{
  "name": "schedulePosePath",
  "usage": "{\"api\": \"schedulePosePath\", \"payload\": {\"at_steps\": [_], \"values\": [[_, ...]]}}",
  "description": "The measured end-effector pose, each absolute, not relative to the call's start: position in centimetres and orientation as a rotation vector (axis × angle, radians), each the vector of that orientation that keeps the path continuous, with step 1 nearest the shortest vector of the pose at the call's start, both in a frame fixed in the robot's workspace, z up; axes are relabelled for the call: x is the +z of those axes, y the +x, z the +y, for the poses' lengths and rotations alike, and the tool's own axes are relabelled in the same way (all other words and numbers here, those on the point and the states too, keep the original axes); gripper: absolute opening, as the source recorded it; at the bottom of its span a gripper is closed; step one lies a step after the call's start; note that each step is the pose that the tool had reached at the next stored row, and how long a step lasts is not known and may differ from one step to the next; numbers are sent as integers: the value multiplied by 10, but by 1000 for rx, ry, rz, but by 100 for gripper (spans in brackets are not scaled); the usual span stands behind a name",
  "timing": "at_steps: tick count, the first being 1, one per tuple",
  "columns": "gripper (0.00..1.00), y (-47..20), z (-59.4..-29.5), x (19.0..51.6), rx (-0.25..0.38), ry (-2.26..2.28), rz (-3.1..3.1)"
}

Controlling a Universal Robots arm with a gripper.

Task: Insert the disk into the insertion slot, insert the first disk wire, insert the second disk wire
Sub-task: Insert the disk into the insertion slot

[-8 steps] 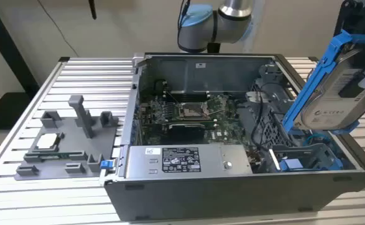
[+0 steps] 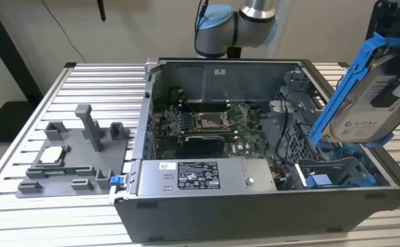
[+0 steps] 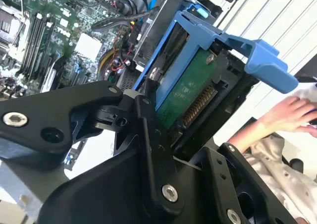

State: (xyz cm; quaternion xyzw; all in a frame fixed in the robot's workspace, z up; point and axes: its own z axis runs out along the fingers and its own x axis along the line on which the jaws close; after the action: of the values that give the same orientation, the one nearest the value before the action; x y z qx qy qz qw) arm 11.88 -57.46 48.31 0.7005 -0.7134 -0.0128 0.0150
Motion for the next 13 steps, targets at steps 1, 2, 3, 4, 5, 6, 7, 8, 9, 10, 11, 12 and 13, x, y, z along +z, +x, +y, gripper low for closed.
{"api": "schedulePosePath", "payload": {"at_steps": [1,2,3,4,5,6,7,8,9,10,11,12,13], "values": [[100,119,-575,483,-40,2180,-2220],[100,119,-575,483,-40,2180,-2220],[100,119,-575,483,-40,2180,-2220],[100,119,-575,483,-40,2180,-2220],[100,119,-575,483,-40,2180,-2220],[100,119,-575,483,-40,2180,-2220],[100,119,-575,482,-40,2180,-2220],[100,119,-575,480,-40,2180,-2220],[100,119,-575,478,-40,2180,-2220],[100,119,-575,476,-41,2180,-2220],[100,119,-575,474,-41,2181,-2220],[100,120,-575,473,-42,2181,-2221],[100,122,-576,471,-43,2182,-2221]]}}
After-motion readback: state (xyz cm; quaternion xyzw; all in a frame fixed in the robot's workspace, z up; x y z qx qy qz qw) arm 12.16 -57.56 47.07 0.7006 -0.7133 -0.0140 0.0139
